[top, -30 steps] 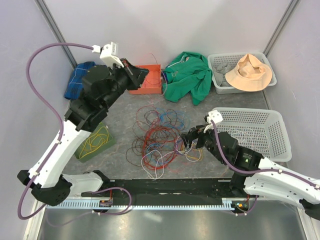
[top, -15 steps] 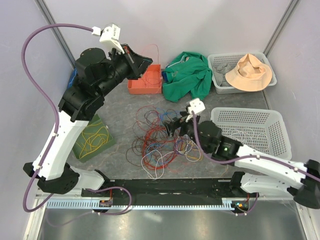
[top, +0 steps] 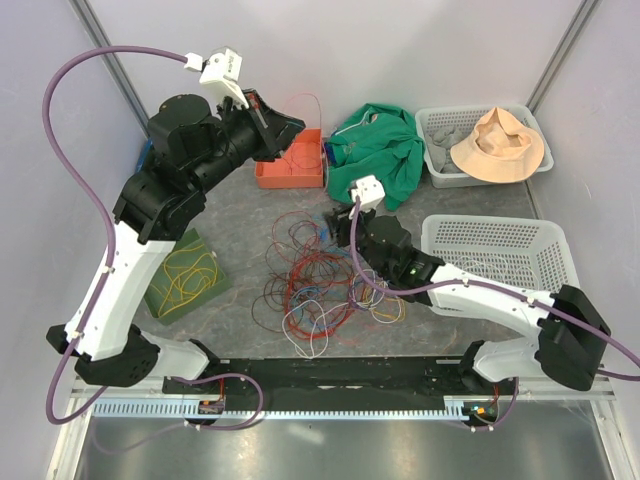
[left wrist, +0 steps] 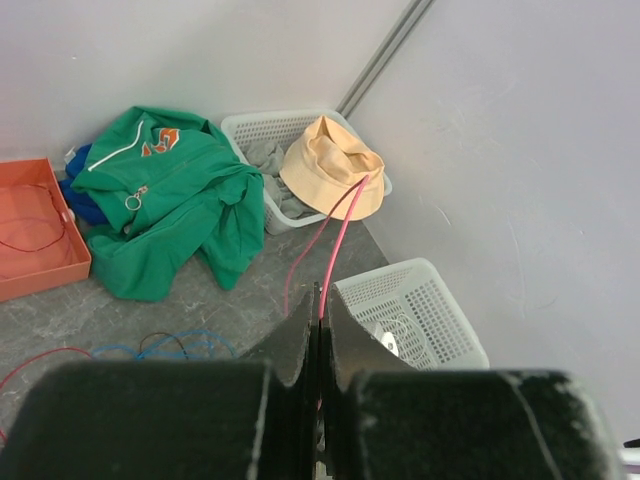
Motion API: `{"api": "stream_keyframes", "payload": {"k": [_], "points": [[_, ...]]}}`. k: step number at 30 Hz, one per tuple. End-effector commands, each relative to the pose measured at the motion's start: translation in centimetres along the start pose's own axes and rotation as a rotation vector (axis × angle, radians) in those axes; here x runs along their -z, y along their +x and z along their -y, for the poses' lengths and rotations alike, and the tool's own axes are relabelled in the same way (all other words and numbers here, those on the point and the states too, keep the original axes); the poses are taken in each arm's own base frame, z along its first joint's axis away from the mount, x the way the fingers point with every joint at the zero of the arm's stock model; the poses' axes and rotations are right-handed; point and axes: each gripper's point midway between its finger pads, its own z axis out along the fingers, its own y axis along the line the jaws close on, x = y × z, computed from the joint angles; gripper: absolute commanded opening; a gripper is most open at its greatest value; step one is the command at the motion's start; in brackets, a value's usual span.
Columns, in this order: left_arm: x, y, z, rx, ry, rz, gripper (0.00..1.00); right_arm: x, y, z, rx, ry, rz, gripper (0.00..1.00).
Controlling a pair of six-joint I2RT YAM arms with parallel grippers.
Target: Untangle the cables
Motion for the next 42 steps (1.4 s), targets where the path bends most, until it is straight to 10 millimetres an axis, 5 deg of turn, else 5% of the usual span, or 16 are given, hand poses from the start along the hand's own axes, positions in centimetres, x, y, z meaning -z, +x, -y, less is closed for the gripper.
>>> {"api": "stream_keyframes", "payload": {"k": [1,6,9,12,13,14,15,16,19,28,34,37,38,42], "points": [[1.2,-0.6,-0.2,-0.054,-0.012,0.023,0.02,0.2,-4.6,-2.0,-0.104,-0.086,0.119,0.01],[1.1,0.6,-2.4,-0.054,-0.096,0.022,0.02,2.2,-6.2,-1.8,-0.107,-0.099,0.115,0.0],[0.6,2.4,-4.5,-0.05,-0.168,0.006,0.03,3.9,-8.9,-1.2,-0.114,-0.073,0.113,0.0],[0.3,5.2,-7.1,-0.048,-0.242,-0.018,0.3,5.5,-12.7,-0.8,-0.109,-0.041,0.113,0.0],[0.3,6.0,-7.7,-0.044,-0.255,-0.025,0.58,6.0,-14.0,-0.6,-0.11,-0.027,0.128,0.0],[0.0,8.3,-9.3,-0.027,-0.293,-0.062,0.69,6.3,-14.5,-0.3,-0.097,-0.01,0.113,0.0],[0.4,8.5,-9.5,-0.013,-0.295,-0.044,0.78,7.0,-16.1,-0.1,-0.087,0.002,0.112,0.0],[0.6,9.1,-10.0,-0.001,-0.309,-0.044,0.99,7.2,-16.8,0.2,-0.082,0.022,0.114,0.0],[1.6,12.4,-12.5,0.016,-0.373,-0.072,1.0,8.0,-19.1,1.1,-0.062,0.079,0.125,0.0],[6.4,12.7,-16.8,0.021,-0.538,0.066,1.0,8.6,-23.3,1.2,-0.053,0.126,0.113,0.0],[7.3,11.6,-15.9,-0.02,-0.428,0.174,1.0,8.7,-23.7,0.8,-0.049,0.115,0.085,0.0],[6.2,11.1,-11.8,-0.061,-0.167,0.22,1.0,8.6,-23.2,0.5,-0.055,0.1,0.059,0.0],[6.1,9.8,-8.7,-0.075,-0.003,0.284,1.0,8.6,-23.1,0.4,-0.057,0.099,0.051,0.0],[6.0,10.9,-5.2,-0.15,0.258,0.351,1.0,8.6,-22.8,-0.2,-0.079,0.067,0.033,0.0]]}}
